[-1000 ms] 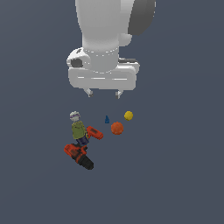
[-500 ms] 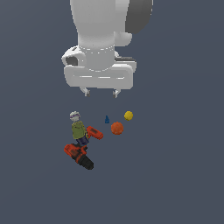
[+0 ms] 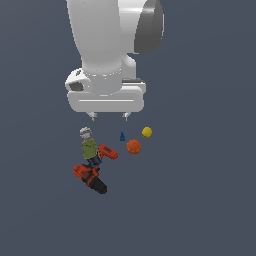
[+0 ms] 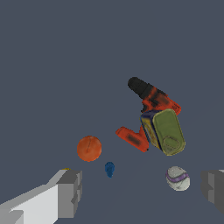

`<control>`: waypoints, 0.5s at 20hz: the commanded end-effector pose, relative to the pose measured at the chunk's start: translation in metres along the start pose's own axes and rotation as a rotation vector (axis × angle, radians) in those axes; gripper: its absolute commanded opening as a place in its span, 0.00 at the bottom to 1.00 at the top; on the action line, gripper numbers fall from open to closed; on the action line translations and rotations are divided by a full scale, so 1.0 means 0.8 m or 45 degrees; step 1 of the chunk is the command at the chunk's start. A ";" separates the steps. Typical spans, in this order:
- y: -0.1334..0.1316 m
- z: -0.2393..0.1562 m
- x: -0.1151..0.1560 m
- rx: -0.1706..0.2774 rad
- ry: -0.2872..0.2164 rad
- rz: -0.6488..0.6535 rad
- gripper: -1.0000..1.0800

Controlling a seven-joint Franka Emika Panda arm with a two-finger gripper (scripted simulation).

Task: Pick up a designated object from a clutter of objects.

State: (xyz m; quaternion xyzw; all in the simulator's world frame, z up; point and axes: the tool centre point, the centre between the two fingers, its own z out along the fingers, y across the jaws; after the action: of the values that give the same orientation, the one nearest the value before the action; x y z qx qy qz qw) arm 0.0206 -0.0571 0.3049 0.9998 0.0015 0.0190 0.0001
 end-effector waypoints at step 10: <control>0.059 0.090 0.013 0.007 -0.023 -0.232 0.96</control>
State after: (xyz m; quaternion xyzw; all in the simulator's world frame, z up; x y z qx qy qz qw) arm 0.0325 -0.0973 0.2437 0.9968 0.0794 0.0112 -0.0010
